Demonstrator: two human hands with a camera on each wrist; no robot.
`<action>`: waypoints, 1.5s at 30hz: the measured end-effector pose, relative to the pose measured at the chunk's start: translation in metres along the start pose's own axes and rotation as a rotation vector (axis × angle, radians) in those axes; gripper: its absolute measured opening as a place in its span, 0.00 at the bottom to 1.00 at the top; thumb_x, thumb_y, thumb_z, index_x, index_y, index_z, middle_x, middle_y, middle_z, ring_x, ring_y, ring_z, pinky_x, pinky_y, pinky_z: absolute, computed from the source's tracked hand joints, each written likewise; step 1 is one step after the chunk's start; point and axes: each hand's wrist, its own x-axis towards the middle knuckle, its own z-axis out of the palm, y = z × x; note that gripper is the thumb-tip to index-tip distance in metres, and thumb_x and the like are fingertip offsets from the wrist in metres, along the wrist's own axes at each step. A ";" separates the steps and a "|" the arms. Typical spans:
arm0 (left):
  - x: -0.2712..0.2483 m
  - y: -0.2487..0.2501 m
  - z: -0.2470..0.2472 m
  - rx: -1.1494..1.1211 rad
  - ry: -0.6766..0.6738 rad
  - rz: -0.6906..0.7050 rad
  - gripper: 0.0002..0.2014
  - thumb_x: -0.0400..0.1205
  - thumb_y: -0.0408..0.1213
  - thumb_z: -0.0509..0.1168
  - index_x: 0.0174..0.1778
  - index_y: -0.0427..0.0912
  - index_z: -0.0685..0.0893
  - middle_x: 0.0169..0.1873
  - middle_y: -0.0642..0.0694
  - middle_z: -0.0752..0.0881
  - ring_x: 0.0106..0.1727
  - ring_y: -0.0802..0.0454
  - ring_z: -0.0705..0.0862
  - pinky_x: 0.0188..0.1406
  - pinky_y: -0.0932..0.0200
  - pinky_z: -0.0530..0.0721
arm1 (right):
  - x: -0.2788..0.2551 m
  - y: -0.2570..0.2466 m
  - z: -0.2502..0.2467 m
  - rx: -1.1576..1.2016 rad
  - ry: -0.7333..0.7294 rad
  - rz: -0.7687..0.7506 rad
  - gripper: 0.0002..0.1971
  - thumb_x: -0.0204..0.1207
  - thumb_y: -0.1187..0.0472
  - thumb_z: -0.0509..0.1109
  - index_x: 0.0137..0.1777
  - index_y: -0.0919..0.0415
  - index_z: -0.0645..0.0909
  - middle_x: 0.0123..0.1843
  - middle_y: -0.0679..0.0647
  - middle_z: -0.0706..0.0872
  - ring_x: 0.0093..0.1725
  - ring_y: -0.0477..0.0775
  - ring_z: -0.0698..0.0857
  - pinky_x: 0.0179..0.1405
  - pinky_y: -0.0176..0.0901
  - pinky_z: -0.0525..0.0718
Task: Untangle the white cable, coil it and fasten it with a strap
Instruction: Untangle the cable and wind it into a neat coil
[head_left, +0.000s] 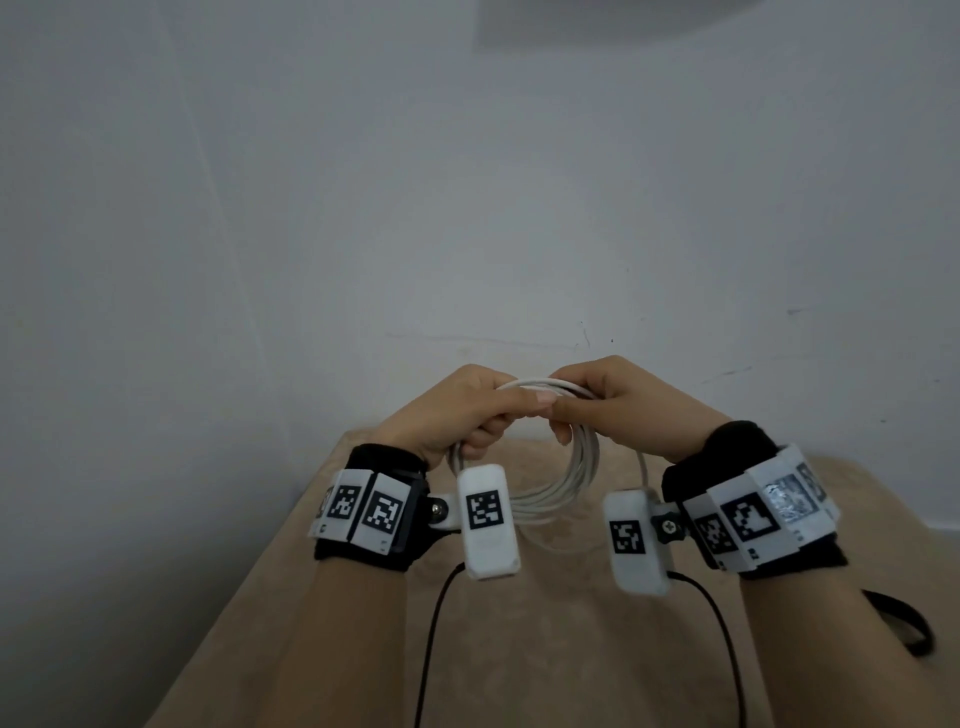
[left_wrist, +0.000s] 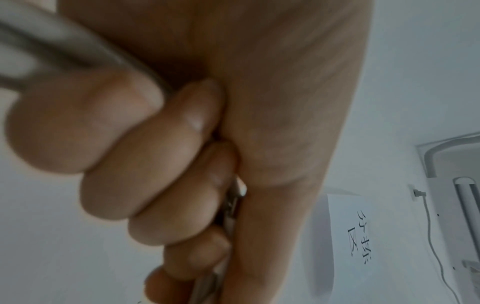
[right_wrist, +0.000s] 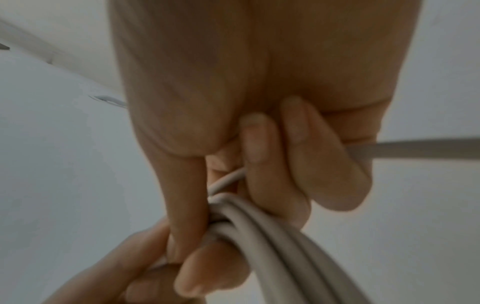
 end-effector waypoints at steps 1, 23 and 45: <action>0.000 0.000 0.000 -0.011 0.007 0.014 0.19 0.83 0.40 0.64 0.49 0.22 0.82 0.16 0.55 0.61 0.16 0.60 0.56 0.13 0.67 0.56 | 0.000 -0.001 0.000 0.005 0.026 0.001 0.17 0.80 0.52 0.67 0.31 0.59 0.83 0.21 0.43 0.75 0.22 0.42 0.66 0.23 0.29 0.64; -0.001 0.002 -0.016 -0.639 0.251 0.326 0.19 0.81 0.46 0.60 0.29 0.47 0.61 0.16 0.56 0.59 0.13 0.63 0.56 0.11 0.69 0.57 | -0.004 0.002 -0.015 0.421 0.604 -0.052 0.11 0.80 0.58 0.68 0.41 0.62 0.88 0.18 0.41 0.67 0.19 0.41 0.65 0.18 0.28 0.62; 0.014 0.007 -0.001 -1.046 0.326 0.337 0.21 0.85 0.49 0.58 0.27 0.47 0.65 0.14 0.55 0.59 0.11 0.61 0.56 0.10 0.68 0.56 | 0.003 -0.012 0.005 0.355 0.412 -0.003 0.11 0.80 0.46 0.64 0.44 0.51 0.78 0.21 0.42 0.68 0.20 0.40 0.66 0.19 0.26 0.66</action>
